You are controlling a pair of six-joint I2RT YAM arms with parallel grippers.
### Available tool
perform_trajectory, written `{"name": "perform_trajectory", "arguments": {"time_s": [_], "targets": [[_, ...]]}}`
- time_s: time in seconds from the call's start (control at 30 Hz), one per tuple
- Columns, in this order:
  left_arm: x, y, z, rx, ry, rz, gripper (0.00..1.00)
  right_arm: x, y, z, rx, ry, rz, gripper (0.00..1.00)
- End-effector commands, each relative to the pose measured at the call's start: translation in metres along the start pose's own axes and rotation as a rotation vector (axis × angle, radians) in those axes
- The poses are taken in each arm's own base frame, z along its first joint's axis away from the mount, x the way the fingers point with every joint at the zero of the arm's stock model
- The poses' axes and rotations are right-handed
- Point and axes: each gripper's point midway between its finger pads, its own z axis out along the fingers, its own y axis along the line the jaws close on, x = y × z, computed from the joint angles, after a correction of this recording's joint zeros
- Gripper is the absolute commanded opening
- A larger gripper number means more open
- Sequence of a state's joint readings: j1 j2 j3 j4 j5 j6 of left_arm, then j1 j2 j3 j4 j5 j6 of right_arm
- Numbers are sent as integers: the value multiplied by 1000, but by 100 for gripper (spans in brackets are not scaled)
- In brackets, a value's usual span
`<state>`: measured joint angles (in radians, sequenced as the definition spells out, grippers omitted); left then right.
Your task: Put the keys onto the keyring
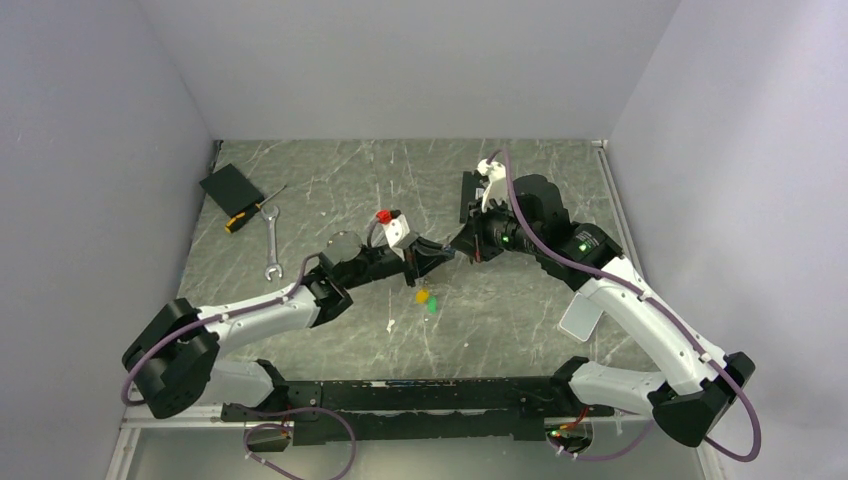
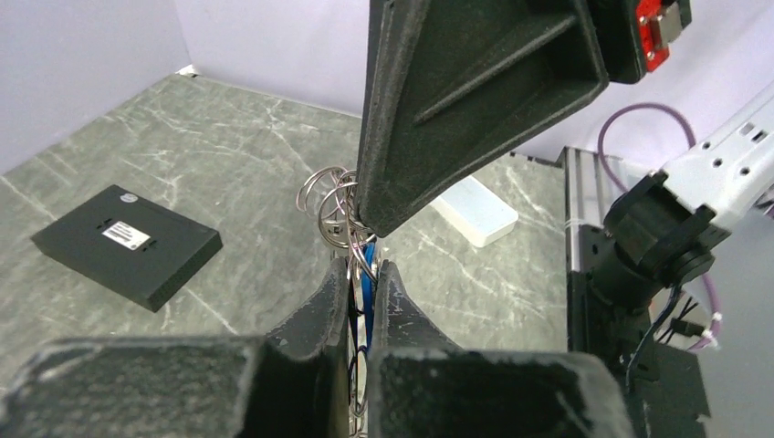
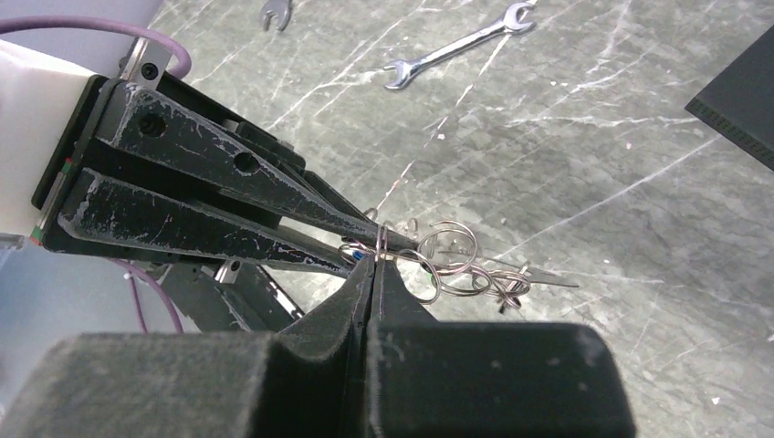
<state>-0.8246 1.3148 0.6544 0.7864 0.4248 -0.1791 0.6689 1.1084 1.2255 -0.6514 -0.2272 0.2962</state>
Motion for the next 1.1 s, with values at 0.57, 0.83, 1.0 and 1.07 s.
{"name": "perform_trajectory", "arguments": {"time_s": [0.57,0.83,1.0,1.07], "targets": [[30,31,-33,-17,261,565,0,22,46,-27,-248,157,-51,0],[43,37,-37,-10,321,713,0,45,47,-18,-285,272,-11,0],[57,51,-44,-47,420,790,0,53,44,-16,-274,315,0,0],[59,53,-46,-55,432,800,0,58,42,-15,-271,341,7,0]]}}
